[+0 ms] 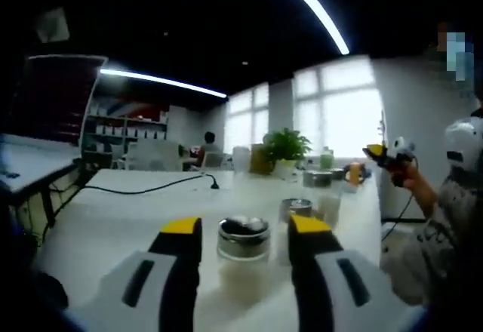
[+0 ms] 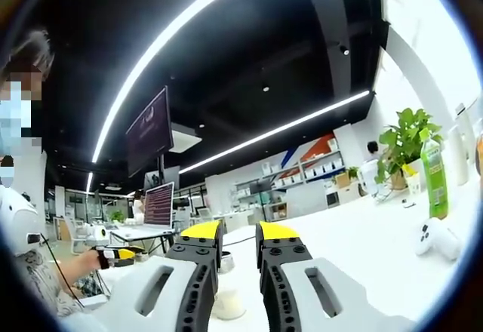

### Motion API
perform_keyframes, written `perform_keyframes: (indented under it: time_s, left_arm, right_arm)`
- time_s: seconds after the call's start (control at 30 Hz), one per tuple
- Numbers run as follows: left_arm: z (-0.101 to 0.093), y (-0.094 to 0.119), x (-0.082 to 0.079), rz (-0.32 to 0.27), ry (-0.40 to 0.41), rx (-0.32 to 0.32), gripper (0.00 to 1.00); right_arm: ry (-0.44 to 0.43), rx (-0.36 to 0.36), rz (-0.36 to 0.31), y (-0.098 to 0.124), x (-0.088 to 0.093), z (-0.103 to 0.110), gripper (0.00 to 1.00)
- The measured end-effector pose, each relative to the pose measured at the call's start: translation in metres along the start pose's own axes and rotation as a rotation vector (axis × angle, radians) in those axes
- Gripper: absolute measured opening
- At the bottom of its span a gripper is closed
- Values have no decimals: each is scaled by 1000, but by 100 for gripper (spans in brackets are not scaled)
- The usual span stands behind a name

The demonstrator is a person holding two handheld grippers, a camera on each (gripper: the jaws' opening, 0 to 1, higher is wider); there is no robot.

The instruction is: Rotate the seasoning bottle until the label or dispensing opening points toward the visible target arrow and the bottle remains upright within the marked orientation range

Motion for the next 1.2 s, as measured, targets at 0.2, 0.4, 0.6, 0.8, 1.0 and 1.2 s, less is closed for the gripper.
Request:
perform_keyframes:
  time_s: [0.2,0.4,0.6,0.8,1.0,1.2]
  left_arm:
    - [-3,-6,-4,7,40,-72,47]
    - [9,-6,5,69,-65,-191,45]
    - [6,-4,3,51,-122,-258,44]
    - [-1,-4,2,23,-117,-260,45]
    - [2,-5,5,22,-145,-310,44]
    - [1,-10,10,42,-160,-318,40]
  right_arm:
    - [-16,-27,8,-9,6,2,16]
    - [-36,-60,25,-18,15,6,16]
    - [-49,-82,36,-24,20,9,16]
    - [-59,-103,39,-29,23,13,16]
    - [-64,-115,45,-31,26,16,16]
    - [-64,-107,41,-30,25,14,16]
Point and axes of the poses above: the point that each gripper's makers call its tool centre point, and the gripper's own axes: y roughly backward along the fingers, z roughly to its left, x roughly out of its underside, the point moved 1 cm from there along y, roughly backward along the fingers, and after that the axes turned 5 degrees about -z, right-handed, at the moved point
